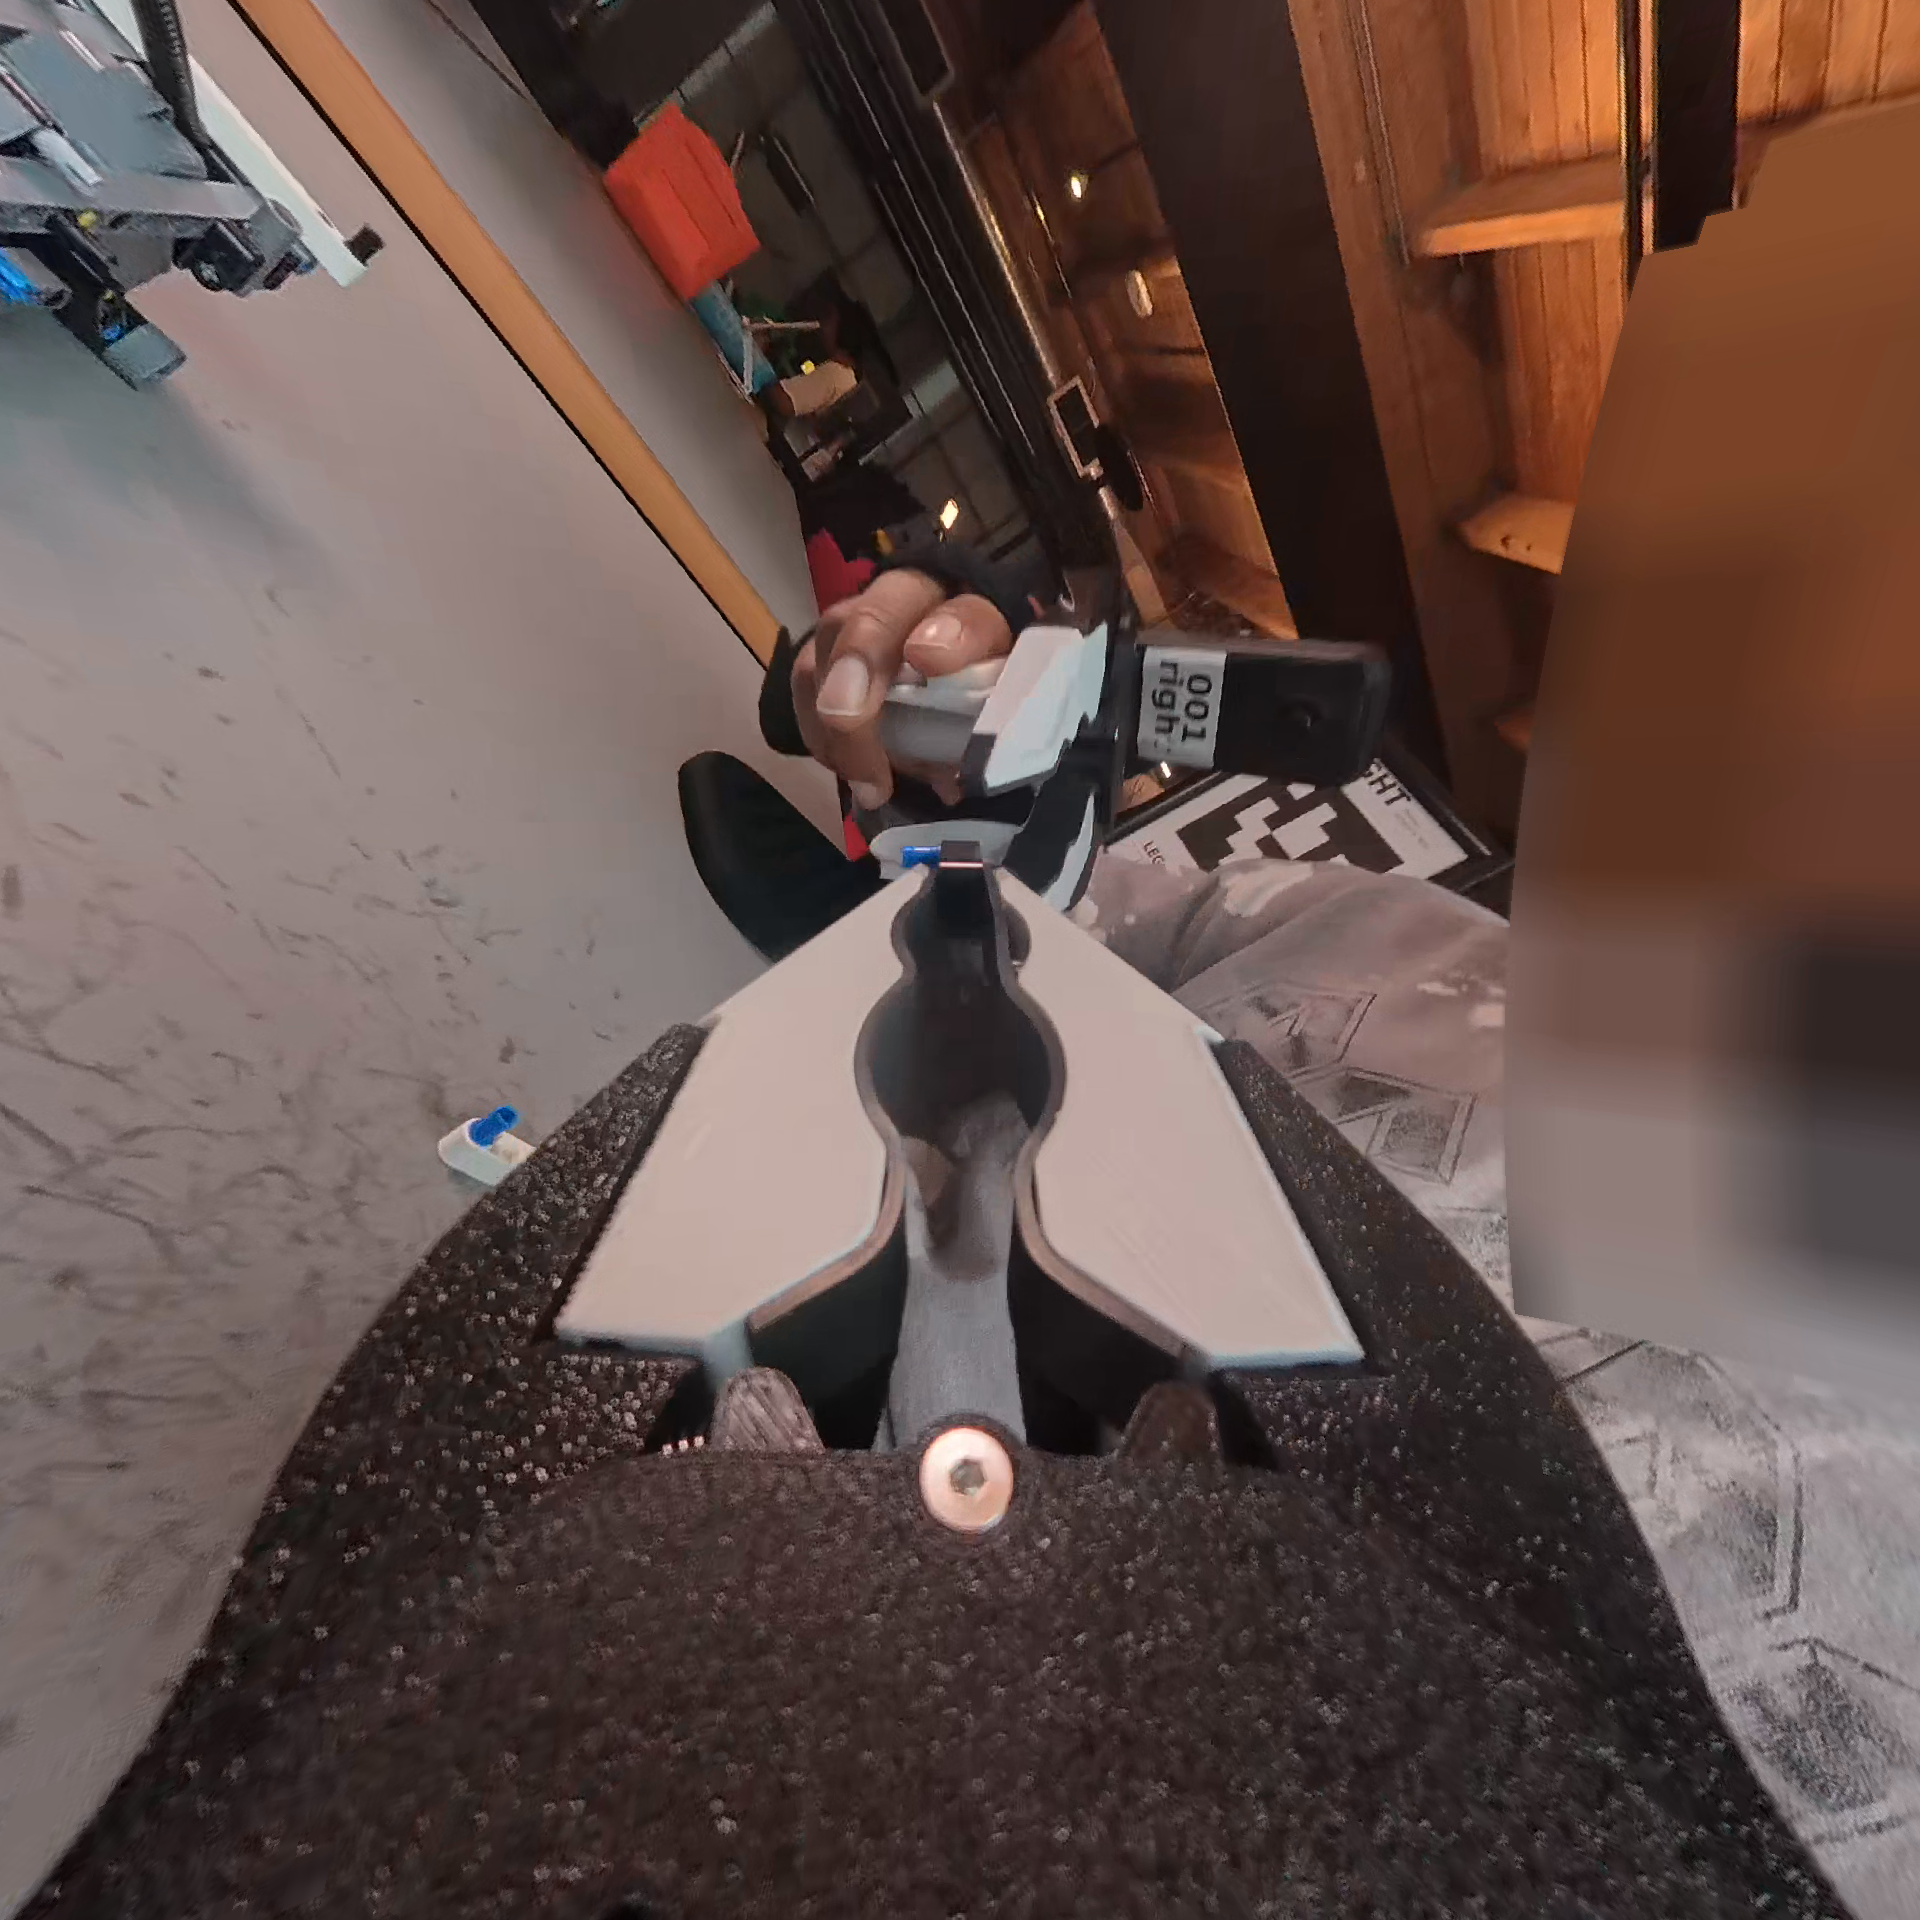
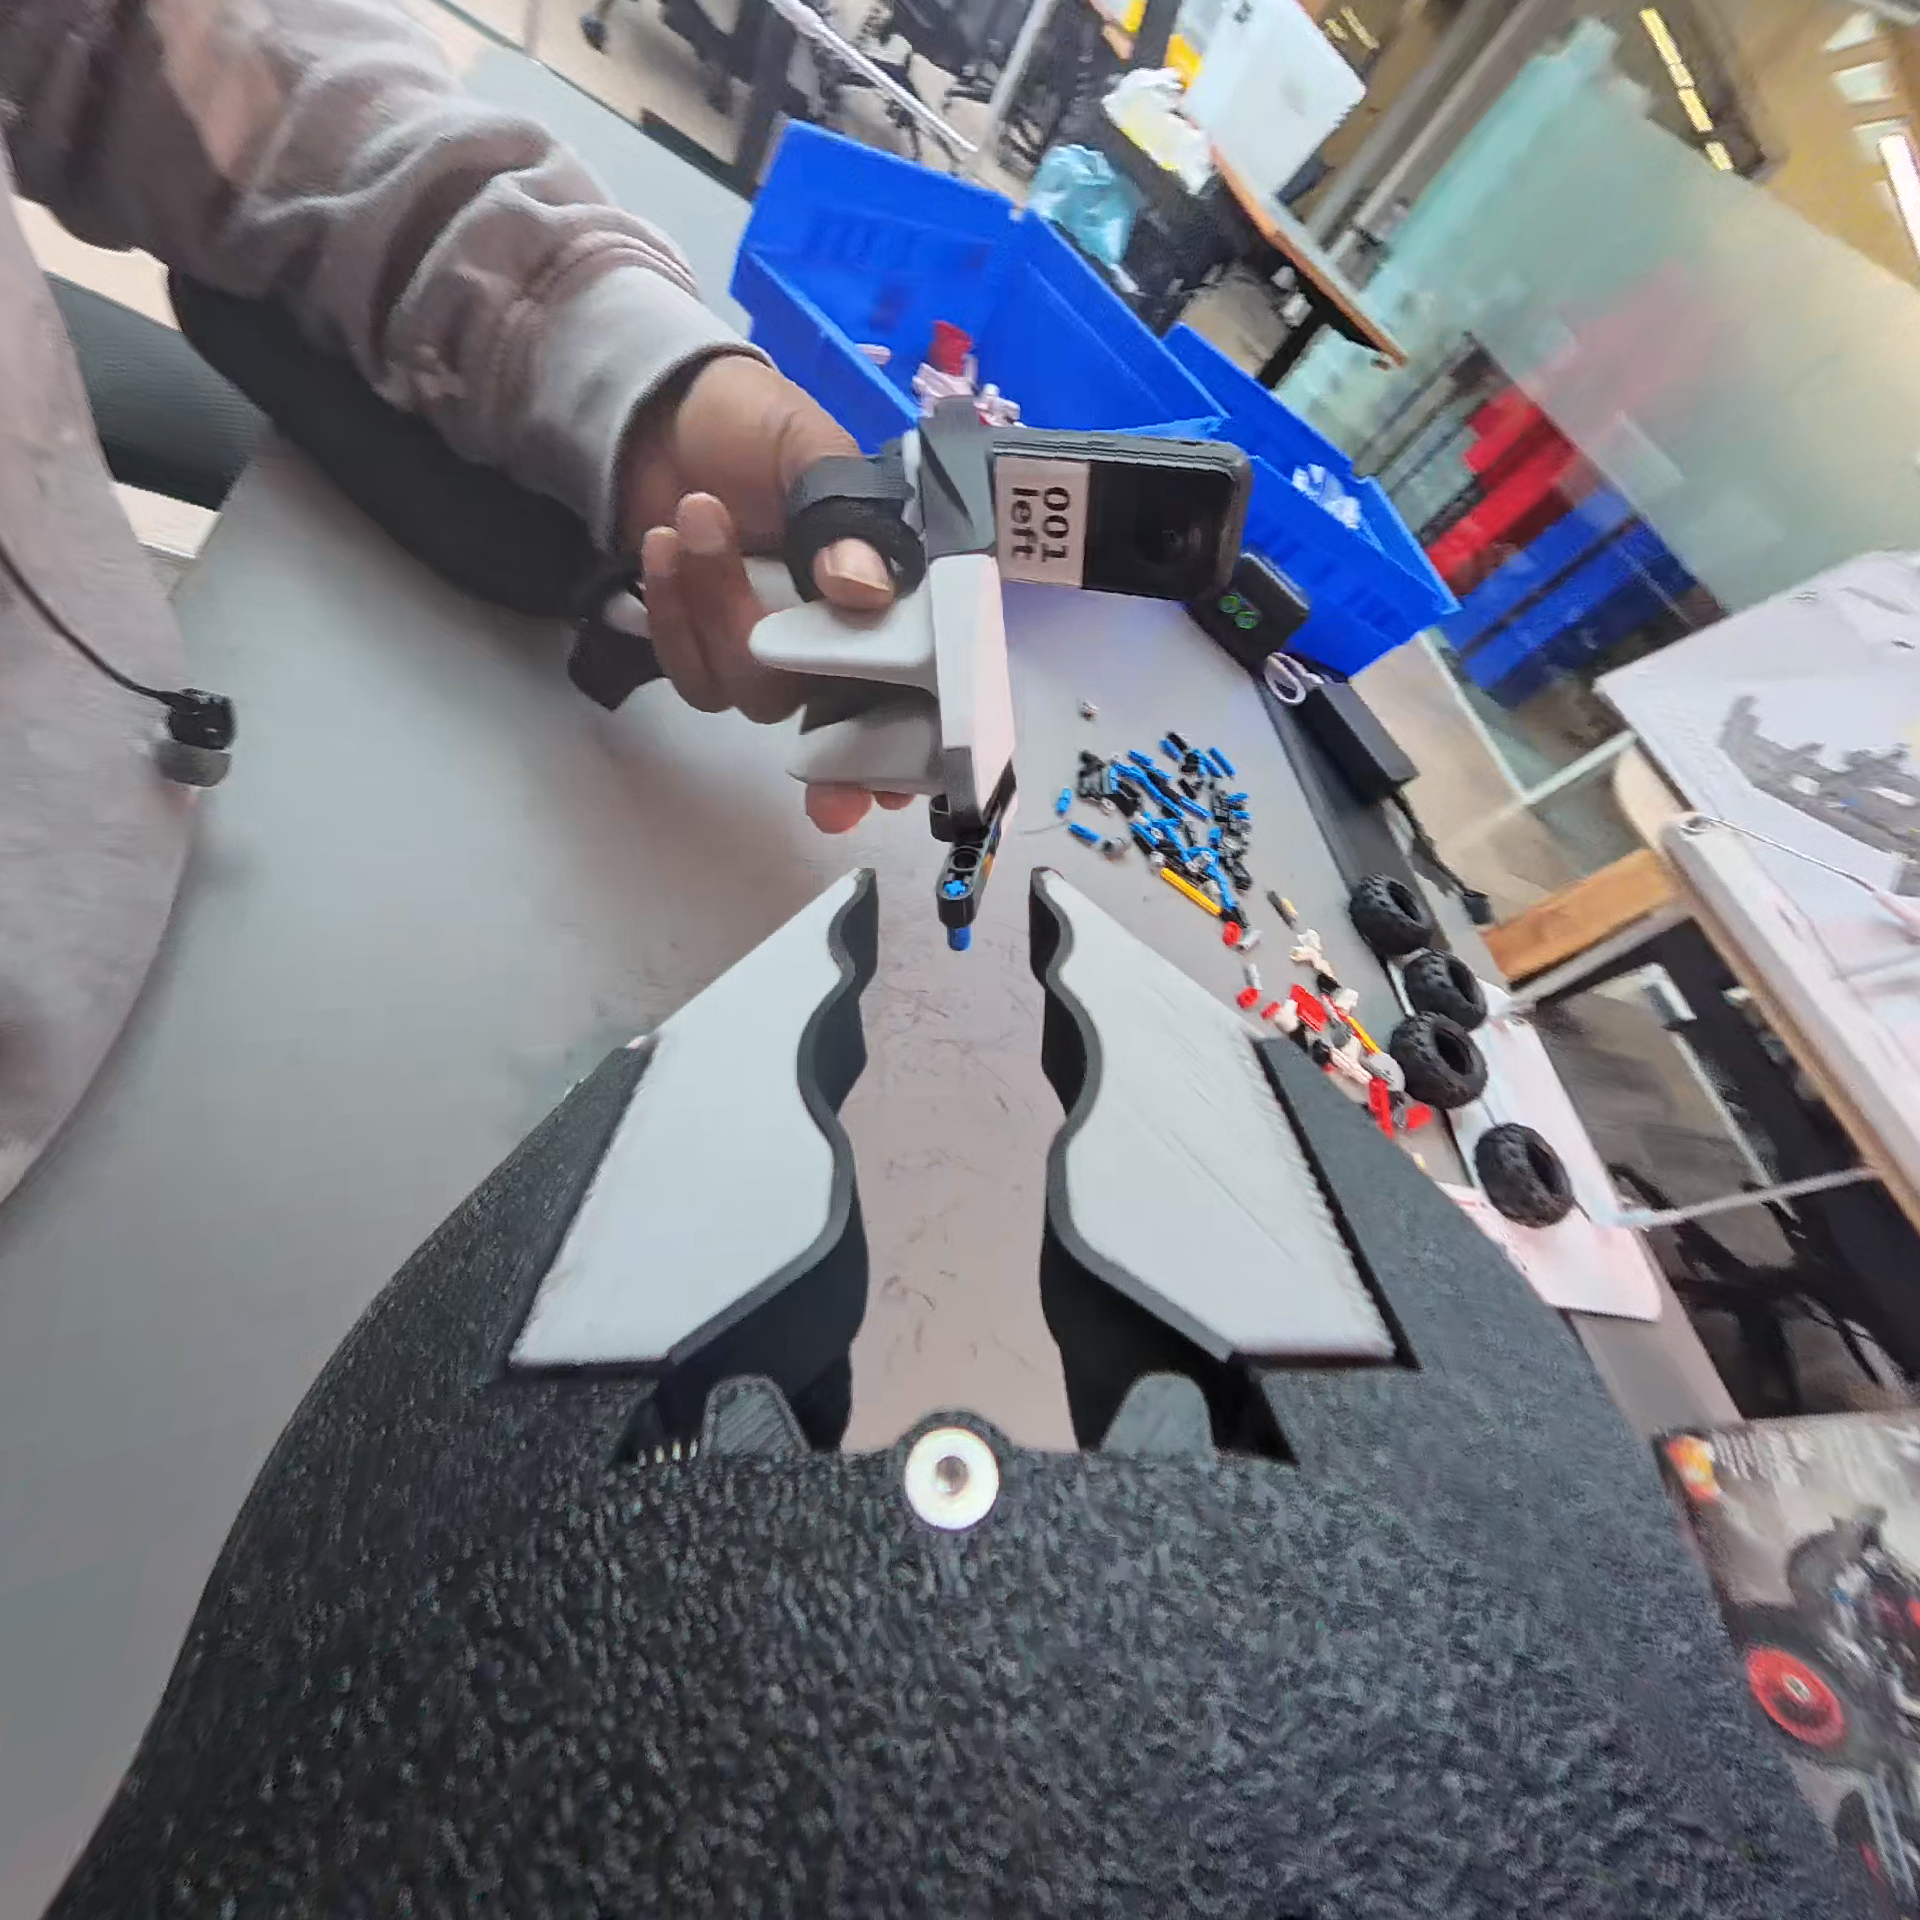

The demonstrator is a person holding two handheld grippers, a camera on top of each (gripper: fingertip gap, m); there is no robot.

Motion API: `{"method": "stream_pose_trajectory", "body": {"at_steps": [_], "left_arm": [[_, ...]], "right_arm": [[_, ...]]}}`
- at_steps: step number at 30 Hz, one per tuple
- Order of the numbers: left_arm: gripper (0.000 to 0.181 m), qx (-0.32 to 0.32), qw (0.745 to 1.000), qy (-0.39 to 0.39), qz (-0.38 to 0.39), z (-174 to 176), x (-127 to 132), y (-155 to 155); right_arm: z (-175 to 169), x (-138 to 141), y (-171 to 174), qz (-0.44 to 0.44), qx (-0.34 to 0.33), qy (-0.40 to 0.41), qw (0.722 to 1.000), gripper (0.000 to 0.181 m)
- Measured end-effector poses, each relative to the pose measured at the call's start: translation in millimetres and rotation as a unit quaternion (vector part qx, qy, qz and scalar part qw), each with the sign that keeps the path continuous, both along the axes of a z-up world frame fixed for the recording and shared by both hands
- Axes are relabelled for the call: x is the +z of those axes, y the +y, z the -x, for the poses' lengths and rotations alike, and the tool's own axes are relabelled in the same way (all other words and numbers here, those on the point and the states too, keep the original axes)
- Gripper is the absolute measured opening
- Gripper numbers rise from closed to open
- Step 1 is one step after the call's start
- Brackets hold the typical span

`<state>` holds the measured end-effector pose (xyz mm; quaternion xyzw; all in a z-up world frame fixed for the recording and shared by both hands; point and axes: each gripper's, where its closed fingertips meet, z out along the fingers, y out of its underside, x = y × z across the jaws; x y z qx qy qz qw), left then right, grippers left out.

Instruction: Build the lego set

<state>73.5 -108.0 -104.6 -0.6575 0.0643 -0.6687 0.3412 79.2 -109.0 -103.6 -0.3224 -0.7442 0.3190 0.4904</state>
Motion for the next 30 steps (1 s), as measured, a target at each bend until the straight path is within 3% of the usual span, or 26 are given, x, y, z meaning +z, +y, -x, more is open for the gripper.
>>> {"method": "stream_pose_trajectory", "body": {"at_steps": [3,7,11,14,17,23,25,27,30], "left_arm": [[0.007,-0.001,1.000,-0.017,0.022,-7,-1,-4],[0.006,-0.023,0.999,-0.036,0.026,-21,5,-16],[0.009,-0.015,0.999,0.044,-0.008,-27,-8,-23],[0.009,-0.004,0.998,0.054,0.006,-28,-16,-22],[0.008,0.006,0.999,0.033,0.033,-25,-20,-17],[0.007,0.007,0.999,0.029,0.033,-27,-19,-18],[0.022,0.004,0.995,0.094,-0.030,-28,-22,-23],[0.035,-0.009,0.974,0.195,-0.112,-32,-28,-32],[0.032,0.002,0.900,0.368,-0.233,-34,-49,-32]], "right_arm": [[-4,-2,0,-0.013,-0.058,0.029,0.998,0.018],[-12,-9,-4,0.009,-0.076,0.021,0.997,0.003],[-25,-15,-16,0.098,-0.048,-0.007,0.994,0.003],[-27,-27,-16,0.084,-0.059,-0.025,0.994,0.005],[-25,-27,-19,0.073,-0.052,-0.027,0.996,0.027],[-20,-20,-15,0.067,-0.046,-0.010,0.997,0.007],[-26,-21,-15,0.109,-0.021,-0.024,0.994,0.007],[-35,-33,-17,0.162,0.010,-0.068,0.984,0.007],[-35,-47,-27,0.182,0.034,-0.090,0.979,0.007]]}}
